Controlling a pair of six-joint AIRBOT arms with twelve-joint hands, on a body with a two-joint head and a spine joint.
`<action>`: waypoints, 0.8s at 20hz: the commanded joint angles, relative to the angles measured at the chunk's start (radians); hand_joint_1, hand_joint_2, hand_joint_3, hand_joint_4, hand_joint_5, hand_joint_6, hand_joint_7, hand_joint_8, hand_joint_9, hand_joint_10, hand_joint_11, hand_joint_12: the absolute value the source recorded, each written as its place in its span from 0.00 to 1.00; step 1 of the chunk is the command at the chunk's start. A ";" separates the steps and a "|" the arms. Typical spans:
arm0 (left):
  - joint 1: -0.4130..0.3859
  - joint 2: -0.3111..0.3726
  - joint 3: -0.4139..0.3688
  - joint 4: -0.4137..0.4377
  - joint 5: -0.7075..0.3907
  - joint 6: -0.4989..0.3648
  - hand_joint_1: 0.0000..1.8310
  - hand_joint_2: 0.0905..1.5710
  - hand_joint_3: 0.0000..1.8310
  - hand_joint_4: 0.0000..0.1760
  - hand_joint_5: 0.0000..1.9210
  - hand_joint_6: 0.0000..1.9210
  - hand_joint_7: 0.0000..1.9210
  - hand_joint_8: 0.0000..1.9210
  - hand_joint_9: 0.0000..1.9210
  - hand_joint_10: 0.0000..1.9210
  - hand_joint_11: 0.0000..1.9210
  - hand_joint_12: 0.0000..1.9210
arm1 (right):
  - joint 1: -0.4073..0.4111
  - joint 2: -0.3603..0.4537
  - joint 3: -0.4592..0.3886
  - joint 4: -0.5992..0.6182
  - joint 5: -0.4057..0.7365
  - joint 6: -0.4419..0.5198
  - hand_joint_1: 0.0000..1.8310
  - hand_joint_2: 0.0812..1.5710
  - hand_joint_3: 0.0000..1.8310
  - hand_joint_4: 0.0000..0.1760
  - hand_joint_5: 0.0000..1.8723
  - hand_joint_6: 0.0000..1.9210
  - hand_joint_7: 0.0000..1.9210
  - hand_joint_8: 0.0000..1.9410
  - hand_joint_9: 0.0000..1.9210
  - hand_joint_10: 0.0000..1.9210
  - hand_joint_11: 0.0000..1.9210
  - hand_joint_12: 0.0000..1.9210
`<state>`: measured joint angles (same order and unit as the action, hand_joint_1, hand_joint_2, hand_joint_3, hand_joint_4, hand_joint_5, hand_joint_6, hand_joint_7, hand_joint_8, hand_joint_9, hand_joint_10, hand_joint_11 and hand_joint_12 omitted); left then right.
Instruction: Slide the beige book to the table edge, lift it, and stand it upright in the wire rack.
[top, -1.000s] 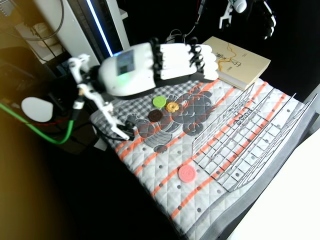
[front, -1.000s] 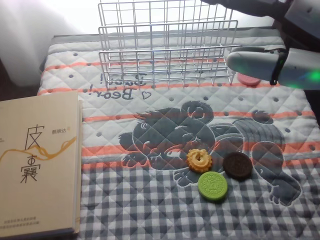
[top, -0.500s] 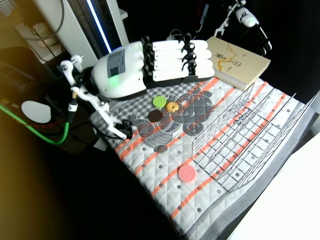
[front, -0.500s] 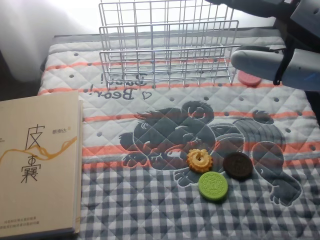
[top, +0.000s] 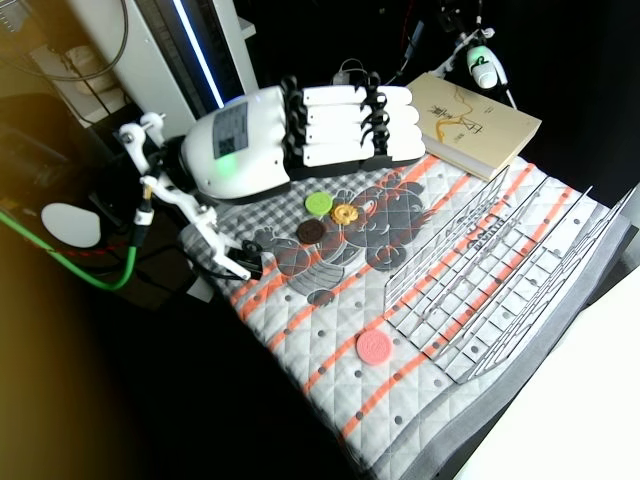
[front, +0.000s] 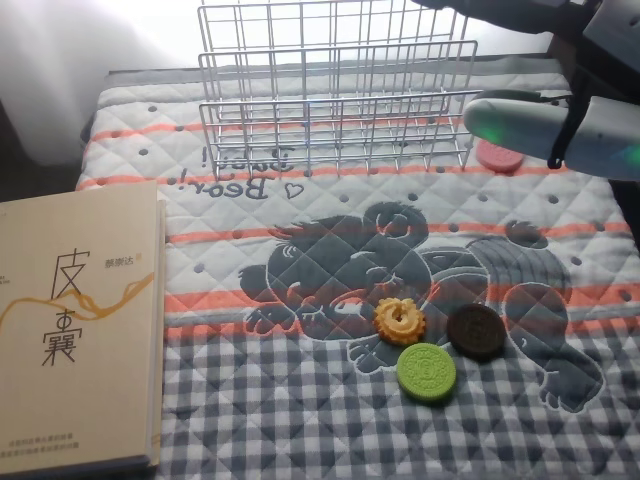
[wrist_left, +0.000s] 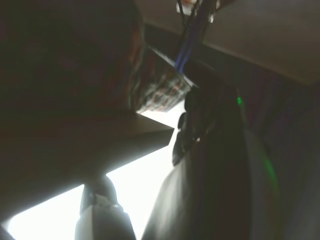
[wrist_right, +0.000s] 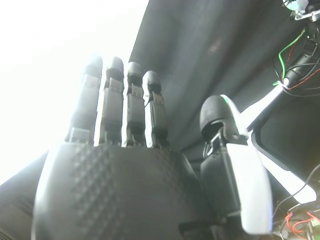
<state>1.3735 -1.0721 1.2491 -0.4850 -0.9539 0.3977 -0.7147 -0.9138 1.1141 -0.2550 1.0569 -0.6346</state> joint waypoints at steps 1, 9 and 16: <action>-0.009 -0.001 0.012 -0.015 -0.078 -0.008 0.24 0.49 0.00 0.75 0.04 0.00 0.05 0.00 0.08 0.00 0.00 0.65 | 0.008 0.002 -0.001 0.035 0.117 -0.004 0.16 0.85 0.00 0.00 0.17 0.00 0.16 0.00 0.15 0.00 0.15 0.02; -0.071 -0.022 0.081 0.038 0.012 -0.043 0.25 0.47 0.00 0.61 0.04 0.00 0.10 0.01 0.15 0.01 0.00 0.63 | 0.003 0.002 -0.001 0.035 0.117 -0.004 0.15 0.85 0.00 0.00 0.17 0.00 0.16 0.00 0.14 0.00 0.13 0.00; -0.092 -0.022 0.118 0.041 0.034 -0.080 0.31 0.56 0.00 0.00 0.27 0.01 0.31 0.01 0.28 0.01 0.00 0.70 | -0.005 0.002 -0.001 0.035 0.116 -0.004 0.15 0.85 0.00 0.00 0.18 0.00 0.17 0.01 0.14 0.00 0.14 0.01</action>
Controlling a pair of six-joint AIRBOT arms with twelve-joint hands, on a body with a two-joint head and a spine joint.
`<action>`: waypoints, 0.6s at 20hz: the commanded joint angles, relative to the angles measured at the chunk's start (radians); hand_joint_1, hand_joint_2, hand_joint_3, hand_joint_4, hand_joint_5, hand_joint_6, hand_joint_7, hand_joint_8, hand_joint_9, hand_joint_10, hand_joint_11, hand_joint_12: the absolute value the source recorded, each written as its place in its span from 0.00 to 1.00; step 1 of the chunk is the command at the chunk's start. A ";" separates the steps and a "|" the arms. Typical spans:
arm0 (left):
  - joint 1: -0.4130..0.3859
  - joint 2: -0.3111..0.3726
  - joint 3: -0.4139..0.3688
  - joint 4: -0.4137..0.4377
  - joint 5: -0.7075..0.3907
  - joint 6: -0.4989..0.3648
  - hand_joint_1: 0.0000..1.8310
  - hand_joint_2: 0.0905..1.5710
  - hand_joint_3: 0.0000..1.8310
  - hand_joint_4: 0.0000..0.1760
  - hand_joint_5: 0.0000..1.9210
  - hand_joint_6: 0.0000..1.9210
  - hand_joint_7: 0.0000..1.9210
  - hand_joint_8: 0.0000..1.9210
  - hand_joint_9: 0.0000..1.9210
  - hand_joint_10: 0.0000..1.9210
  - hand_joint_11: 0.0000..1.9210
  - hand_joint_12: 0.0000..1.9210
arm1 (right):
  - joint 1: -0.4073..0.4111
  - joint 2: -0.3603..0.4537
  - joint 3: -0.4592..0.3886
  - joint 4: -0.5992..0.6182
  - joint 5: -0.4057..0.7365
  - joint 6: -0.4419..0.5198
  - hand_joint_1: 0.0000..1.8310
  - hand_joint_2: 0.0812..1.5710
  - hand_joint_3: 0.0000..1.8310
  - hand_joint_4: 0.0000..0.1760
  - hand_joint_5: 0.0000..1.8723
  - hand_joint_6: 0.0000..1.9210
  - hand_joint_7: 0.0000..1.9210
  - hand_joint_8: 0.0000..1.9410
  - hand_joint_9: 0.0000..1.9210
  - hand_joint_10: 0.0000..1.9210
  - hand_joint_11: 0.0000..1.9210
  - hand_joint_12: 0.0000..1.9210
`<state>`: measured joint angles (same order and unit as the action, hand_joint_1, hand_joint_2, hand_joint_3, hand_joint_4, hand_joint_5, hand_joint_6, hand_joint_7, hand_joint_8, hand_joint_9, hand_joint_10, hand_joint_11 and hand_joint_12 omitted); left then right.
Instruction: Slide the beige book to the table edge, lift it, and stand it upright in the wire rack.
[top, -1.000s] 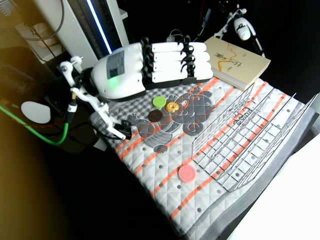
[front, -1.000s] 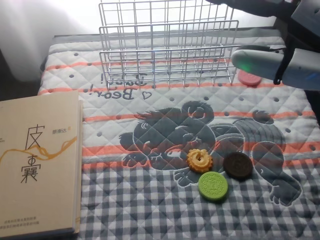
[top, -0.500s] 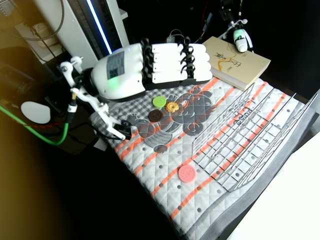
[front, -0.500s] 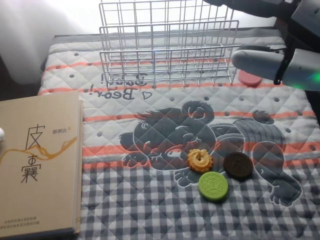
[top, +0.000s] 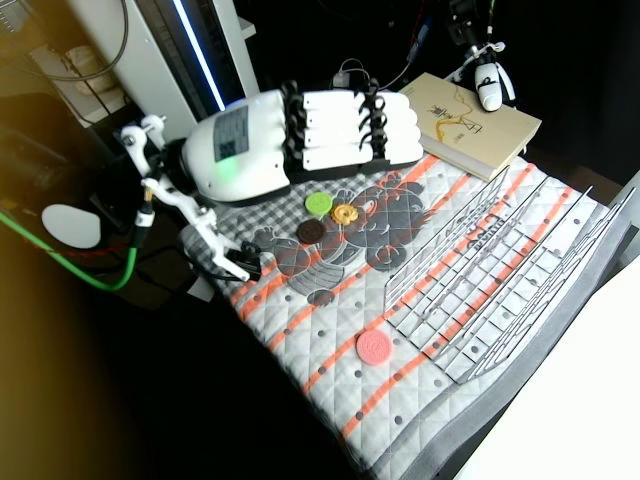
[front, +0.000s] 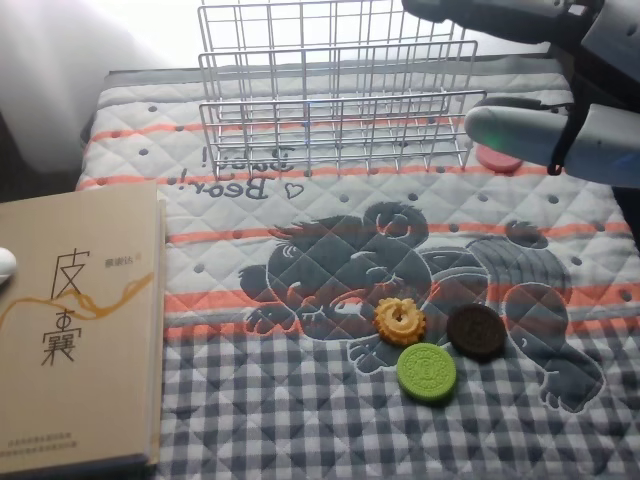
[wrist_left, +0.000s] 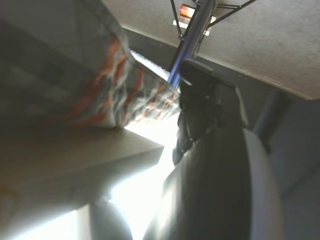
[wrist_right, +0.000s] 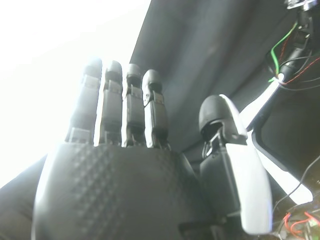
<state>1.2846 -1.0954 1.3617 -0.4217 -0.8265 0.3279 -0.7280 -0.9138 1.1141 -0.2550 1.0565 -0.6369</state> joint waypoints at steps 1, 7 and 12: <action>-0.012 0.001 0.015 -0.019 -0.089 -0.019 0.33 0.60 0.00 0.00 0.43 0.03 0.45 0.04 0.39 0.06 0.04 0.77 | 0.007 0.002 -0.001 0.035 0.117 -0.001 0.14 0.85 0.00 0.00 0.18 0.00 0.18 0.00 0.15 0.00 0.13 0.00; -0.030 0.016 0.043 -0.043 -0.108 -0.045 0.59 0.65 0.00 0.39 0.59 0.38 0.56 0.49 0.45 0.83 0.37 1.00 | -0.001 0.004 -0.001 0.037 0.117 -0.001 0.13 0.85 0.00 0.00 0.19 0.00 0.18 0.00 0.15 0.00 0.13 0.00; -0.029 0.054 0.041 -0.092 -0.161 -0.045 0.59 0.65 0.00 0.69 0.59 0.38 0.57 0.46 0.48 0.88 0.44 1.00 | -0.014 0.014 -0.007 0.054 0.117 -0.001 0.14 0.87 0.00 0.00 0.19 0.00 0.18 0.00 0.15 0.00 0.13 0.00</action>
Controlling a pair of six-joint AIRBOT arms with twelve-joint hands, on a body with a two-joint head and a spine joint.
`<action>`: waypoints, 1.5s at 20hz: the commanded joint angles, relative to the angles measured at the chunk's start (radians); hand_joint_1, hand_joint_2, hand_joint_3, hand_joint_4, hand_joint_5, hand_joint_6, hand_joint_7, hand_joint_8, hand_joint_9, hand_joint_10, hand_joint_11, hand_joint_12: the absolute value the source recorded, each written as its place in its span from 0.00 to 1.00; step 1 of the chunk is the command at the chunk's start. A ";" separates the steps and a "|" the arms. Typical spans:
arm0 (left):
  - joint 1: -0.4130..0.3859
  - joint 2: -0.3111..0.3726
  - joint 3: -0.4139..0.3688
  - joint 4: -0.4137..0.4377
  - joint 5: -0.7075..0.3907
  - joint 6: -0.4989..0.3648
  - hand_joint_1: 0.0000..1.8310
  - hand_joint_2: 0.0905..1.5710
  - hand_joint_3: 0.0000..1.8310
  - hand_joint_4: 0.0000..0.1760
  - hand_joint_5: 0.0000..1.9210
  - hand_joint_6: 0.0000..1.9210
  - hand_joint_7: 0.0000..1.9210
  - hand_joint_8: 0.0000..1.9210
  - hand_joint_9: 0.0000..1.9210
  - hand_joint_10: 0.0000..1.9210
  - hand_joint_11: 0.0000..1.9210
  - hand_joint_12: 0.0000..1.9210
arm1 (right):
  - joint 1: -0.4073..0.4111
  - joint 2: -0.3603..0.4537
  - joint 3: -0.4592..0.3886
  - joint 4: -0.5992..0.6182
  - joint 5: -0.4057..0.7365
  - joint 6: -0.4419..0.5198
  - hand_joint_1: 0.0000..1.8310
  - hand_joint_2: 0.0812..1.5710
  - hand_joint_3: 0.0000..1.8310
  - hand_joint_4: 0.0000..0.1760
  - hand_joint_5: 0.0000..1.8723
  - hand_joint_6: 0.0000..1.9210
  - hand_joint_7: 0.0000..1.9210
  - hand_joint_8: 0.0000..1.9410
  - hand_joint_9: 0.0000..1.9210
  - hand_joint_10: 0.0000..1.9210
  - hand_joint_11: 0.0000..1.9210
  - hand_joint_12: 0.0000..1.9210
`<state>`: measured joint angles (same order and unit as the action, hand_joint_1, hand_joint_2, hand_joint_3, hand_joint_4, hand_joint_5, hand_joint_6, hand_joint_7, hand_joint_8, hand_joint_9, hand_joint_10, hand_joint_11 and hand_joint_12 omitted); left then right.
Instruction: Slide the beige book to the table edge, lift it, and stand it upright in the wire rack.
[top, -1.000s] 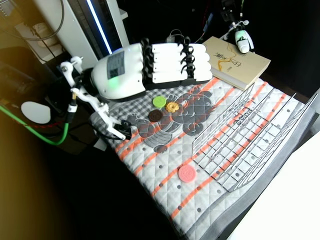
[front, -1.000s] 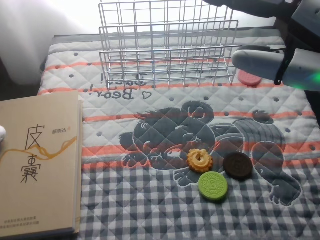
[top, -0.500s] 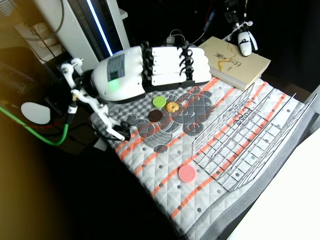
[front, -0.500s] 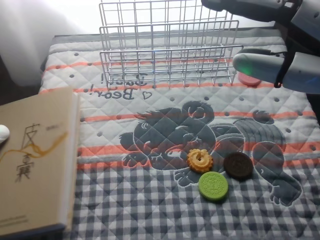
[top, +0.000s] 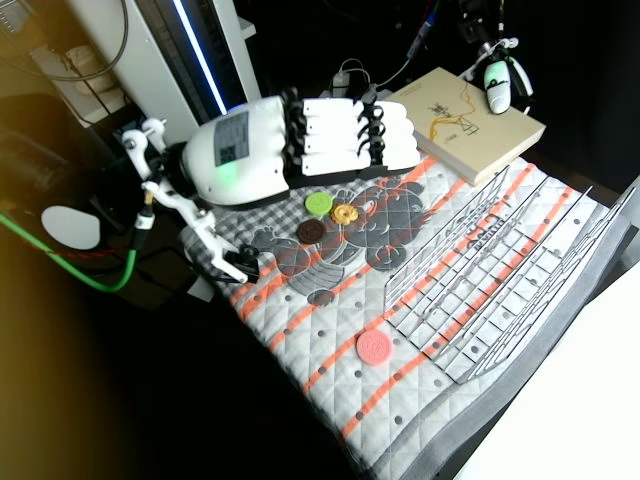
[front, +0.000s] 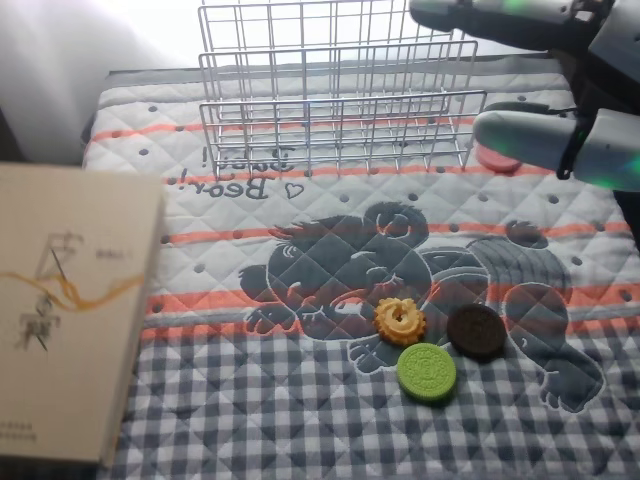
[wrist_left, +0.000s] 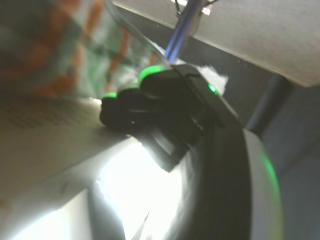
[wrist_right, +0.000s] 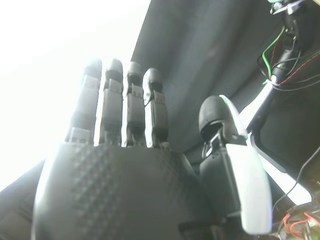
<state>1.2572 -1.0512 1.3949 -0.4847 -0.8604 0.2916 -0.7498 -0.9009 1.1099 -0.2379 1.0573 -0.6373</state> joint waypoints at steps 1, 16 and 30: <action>-0.002 0.021 0.003 -0.035 -0.141 -0.008 0.59 0.65 0.00 0.35 0.58 0.39 0.58 0.47 0.48 0.88 0.44 1.00 | 0.006 0.001 -0.003 0.040 0.116 -0.001 0.13 0.87 0.00 0.00 0.18 0.00 0.18 0.00 0.15 0.00 0.14 0.00; -0.200 0.150 -0.133 0.050 -0.562 0.128 0.77 0.66 0.00 0.00 0.59 0.27 0.54 0.48 0.51 0.59 0.43 0.66 | -0.092 0.054 -0.048 0.101 0.187 -0.001 0.09 0.89 0.00 0.00 0.16 0.00 0.17 0.00 0.16 0.00 0.18 0.01; -0.616 -0.014 0.005 0.148 -0.465 0.183 0.82 0.65 0.00 0.00 0.60 0.27 0.53 0.47 0.54 0.52 0.44 0.75 | -0.173 0.047 -0.060 0.166 0.241 -0.001 0.12 0.88 0.00 0.00 0.15 0.00 0.17 0.00 0.17 0.00 0.17 0.02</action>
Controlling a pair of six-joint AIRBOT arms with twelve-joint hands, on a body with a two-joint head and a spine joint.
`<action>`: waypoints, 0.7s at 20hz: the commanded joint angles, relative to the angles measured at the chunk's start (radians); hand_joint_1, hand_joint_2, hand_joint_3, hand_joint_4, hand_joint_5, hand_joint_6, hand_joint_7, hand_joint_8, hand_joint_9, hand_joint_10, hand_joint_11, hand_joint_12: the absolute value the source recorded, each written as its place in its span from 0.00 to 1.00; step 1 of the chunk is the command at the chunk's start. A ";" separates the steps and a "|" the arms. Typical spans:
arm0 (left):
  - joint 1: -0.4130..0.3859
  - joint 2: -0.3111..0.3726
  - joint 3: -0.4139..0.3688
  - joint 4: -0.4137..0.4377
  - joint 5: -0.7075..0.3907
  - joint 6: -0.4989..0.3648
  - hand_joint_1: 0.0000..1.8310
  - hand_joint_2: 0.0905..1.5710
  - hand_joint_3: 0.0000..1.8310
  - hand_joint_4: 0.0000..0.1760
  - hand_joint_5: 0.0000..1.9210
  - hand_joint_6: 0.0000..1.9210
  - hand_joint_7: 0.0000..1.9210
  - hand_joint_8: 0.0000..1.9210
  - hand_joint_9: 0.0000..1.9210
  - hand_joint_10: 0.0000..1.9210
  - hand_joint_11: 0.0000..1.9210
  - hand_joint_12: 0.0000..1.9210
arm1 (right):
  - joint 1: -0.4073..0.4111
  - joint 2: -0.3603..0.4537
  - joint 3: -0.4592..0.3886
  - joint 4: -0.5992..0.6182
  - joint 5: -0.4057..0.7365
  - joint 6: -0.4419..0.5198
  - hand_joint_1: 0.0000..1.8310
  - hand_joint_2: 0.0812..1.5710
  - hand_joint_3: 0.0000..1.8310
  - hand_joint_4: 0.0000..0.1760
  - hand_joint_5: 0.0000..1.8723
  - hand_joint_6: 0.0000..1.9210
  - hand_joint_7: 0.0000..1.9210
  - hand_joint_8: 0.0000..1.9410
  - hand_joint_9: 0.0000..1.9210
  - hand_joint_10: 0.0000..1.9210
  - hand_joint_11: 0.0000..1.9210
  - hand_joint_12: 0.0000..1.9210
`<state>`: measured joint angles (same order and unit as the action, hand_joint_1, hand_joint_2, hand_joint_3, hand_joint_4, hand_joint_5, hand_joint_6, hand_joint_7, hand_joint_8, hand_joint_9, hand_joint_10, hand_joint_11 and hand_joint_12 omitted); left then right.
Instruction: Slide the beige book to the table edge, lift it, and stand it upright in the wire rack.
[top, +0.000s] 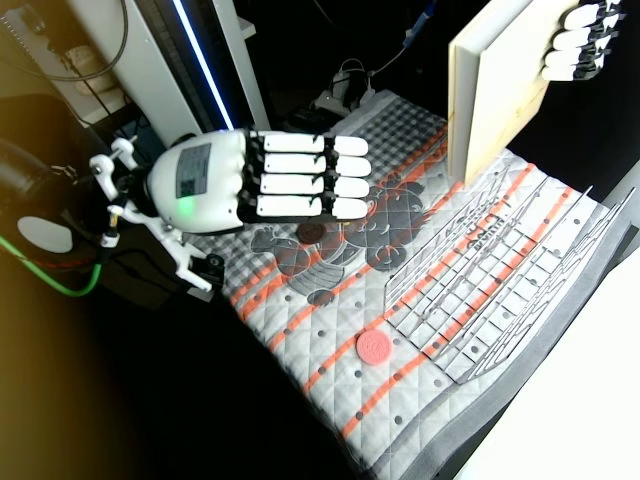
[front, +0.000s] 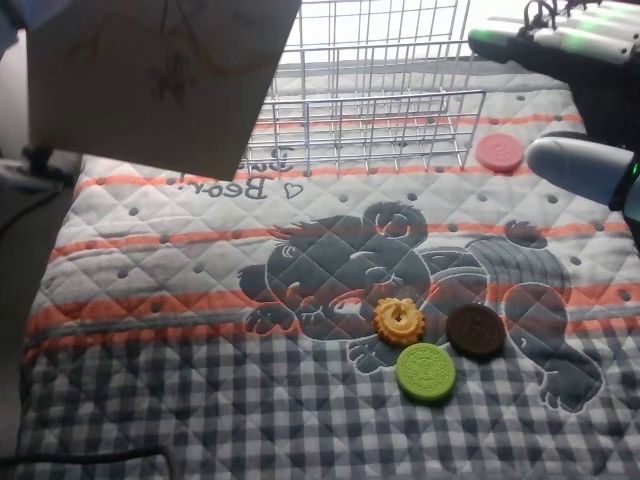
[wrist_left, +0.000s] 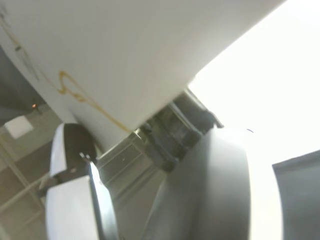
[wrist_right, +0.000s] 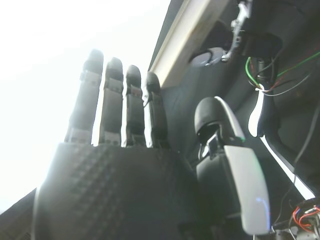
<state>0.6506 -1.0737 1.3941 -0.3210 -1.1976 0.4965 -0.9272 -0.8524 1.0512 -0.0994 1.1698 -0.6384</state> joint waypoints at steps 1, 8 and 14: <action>-0.028 0.001 0.013 -0.016 -0.122 -0.021 0.82 0.65 0.00 0.00 0.60 0.27 0.53 0.47 0.54 0.52 0.44 0.75 | 0.004 -0.002 -0.002 0.028 0.129 0.000 0.12 0.88 0.00 0.00 0.15 0.00 0.17 0.00 0.17 0.00 0.17 0.02; -0.171 -0.069 0.075 0.046 -0.042 -0.021 0.77 0.67 0.00 0.00 0.54 0.43 0.51 0.50 0.53 0.54 0.48 0.66 | -0.013 -0.022 0.001 0.035 0.129 0.000 0.11 0.88 0.00 0.00 0.17 0.00 0.16 0.00 0.15 0.00 0.16 0.01; -0.250 -0.093 0.091 0.081 -0.029 -0.023 0.76 0.66 0.00 0.00 0.53 0.47 0.54 0.45 0.56 0.50 0.51 0.57 | -0.016 -0.030 0.002 0.035 0.129 0.000 0.13 0.88 0.00 0.00 0.19 0.00 0.16 0.00 0.14 0.00 0.13 0.00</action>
<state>0.4129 -1.1736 1.4773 -0.2276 -1.0996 0.4953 -0.9508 -0.8783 1.0515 -0.0883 1.1767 -0.6384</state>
